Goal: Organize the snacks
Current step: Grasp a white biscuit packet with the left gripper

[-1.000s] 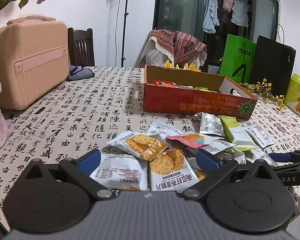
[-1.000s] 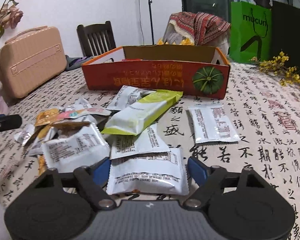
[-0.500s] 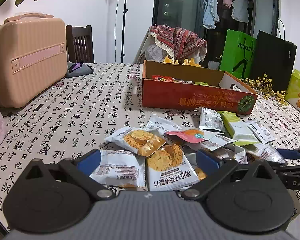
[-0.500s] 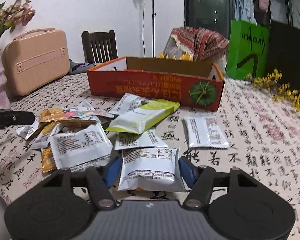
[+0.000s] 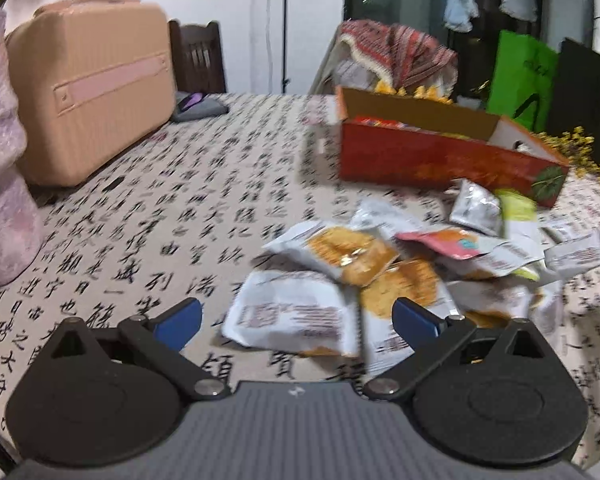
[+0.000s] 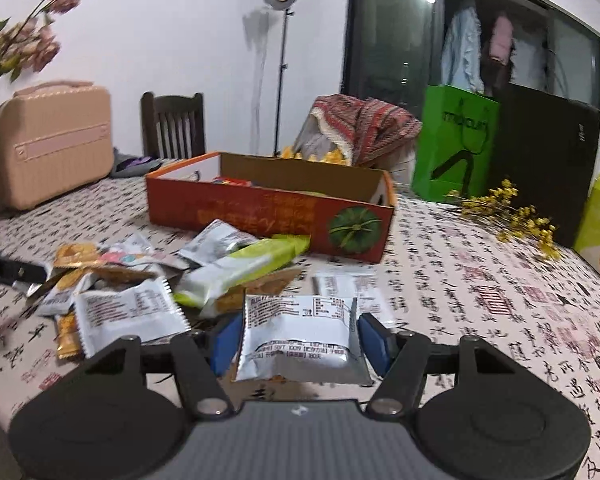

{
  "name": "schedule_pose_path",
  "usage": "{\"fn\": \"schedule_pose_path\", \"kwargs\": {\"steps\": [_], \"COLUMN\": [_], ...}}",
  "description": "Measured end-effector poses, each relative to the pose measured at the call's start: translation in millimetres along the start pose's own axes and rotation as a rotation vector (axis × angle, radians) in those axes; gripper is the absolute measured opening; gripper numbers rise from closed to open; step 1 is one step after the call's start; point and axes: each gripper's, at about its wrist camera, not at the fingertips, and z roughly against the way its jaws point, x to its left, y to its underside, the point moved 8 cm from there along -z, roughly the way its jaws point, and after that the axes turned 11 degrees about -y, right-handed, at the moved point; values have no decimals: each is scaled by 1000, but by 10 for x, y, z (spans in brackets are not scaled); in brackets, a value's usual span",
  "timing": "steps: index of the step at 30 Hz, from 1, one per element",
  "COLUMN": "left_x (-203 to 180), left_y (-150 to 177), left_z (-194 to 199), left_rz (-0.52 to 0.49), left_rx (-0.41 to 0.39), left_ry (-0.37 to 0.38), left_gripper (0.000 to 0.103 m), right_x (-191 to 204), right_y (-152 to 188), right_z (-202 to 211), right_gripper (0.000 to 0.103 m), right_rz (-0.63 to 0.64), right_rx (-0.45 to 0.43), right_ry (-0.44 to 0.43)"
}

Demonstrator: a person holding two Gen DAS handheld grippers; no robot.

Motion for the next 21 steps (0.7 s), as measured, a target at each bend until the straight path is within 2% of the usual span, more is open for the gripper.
{"fn": "schedule_pose_path", "kwargs": {"steps": [8,11,14,16,21], "left_x": [17,10,13,3,22], "left_y": [4,15,12,1,-3], "left_z": [-211,-278,-292,-272,-246], "left_rz": [-16,2,22,22,40], "left_rx": [29,46,46,38,34], "left_ry": [-52,-32,-3,6,17], "left_gripper": [103,102,93,81,74], "right_x": [-93,-106,-115,-119,-94], "right_y": [13,5,9,8,10], "right_z": [-8,-16,-31,-40,-57], "right_gripper": [63,64,64,64,64], "right_rz": [-33,-35,-39,-42,-44], "right_rx": [-8,-9,-7,-6,-4], "right_ry": [9,11,13,12,-1]}}
